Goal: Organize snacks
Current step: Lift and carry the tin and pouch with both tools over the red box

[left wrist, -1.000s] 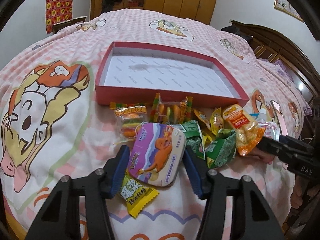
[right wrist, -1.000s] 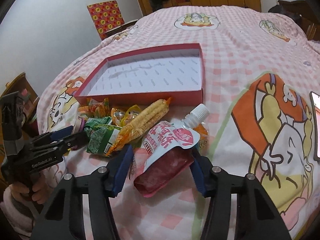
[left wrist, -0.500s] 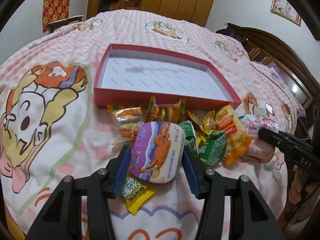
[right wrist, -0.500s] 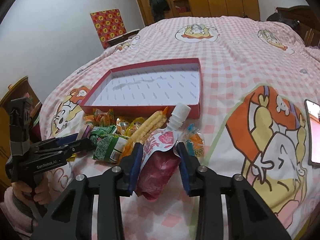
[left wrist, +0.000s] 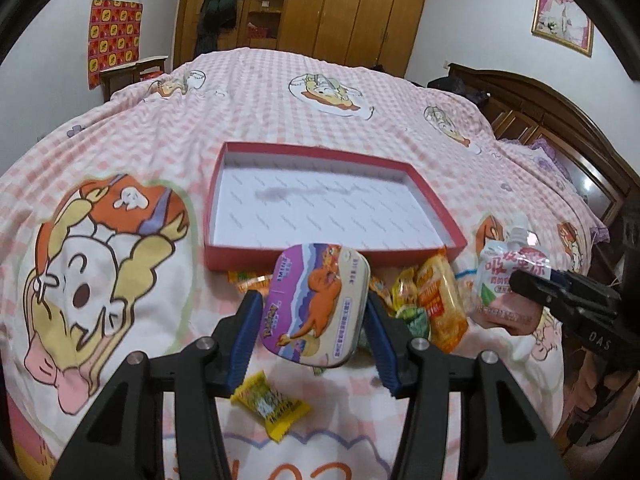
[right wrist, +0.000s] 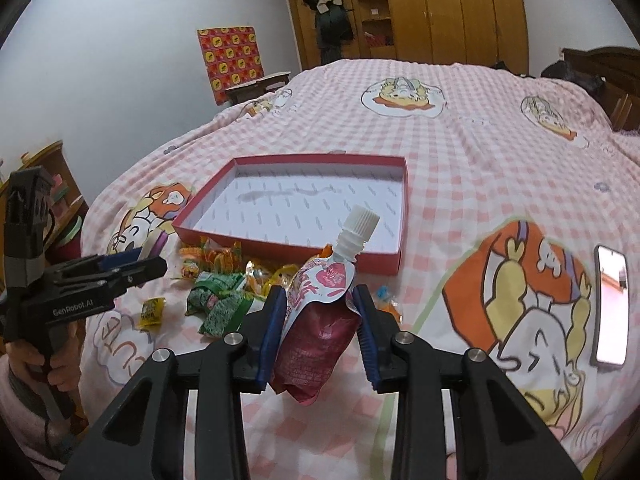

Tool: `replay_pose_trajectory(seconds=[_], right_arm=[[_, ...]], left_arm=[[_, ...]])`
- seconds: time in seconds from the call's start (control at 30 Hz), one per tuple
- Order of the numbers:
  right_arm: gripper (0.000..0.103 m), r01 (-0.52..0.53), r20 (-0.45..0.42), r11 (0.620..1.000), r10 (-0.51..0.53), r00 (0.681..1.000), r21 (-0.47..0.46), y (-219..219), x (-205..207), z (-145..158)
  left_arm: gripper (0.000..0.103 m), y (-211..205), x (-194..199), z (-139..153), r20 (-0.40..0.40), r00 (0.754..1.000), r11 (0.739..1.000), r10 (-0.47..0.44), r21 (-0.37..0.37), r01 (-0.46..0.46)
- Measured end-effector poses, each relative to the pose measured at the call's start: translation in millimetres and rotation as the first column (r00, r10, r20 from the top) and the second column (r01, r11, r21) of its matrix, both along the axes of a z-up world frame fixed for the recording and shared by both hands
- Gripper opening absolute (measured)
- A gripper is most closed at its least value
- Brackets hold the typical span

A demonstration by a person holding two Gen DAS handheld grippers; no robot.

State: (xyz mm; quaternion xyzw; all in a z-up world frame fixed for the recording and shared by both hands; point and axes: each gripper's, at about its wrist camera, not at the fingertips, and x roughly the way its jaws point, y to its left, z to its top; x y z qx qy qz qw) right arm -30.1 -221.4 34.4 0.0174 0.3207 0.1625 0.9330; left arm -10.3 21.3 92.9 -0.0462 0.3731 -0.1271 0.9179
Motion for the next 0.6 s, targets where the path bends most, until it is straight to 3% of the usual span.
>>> replay_pose_trajectory(seconds=[0.6], right_arm=[[0.035, -0.026, 0.001, 0.998, 0.027, 1.0, -0.054, 9, 66, 29]], left_arm=[[0.054, -1, 70, 27, 0.028, 0.999, 0.997, 0.035, 0.065, -0.037]])
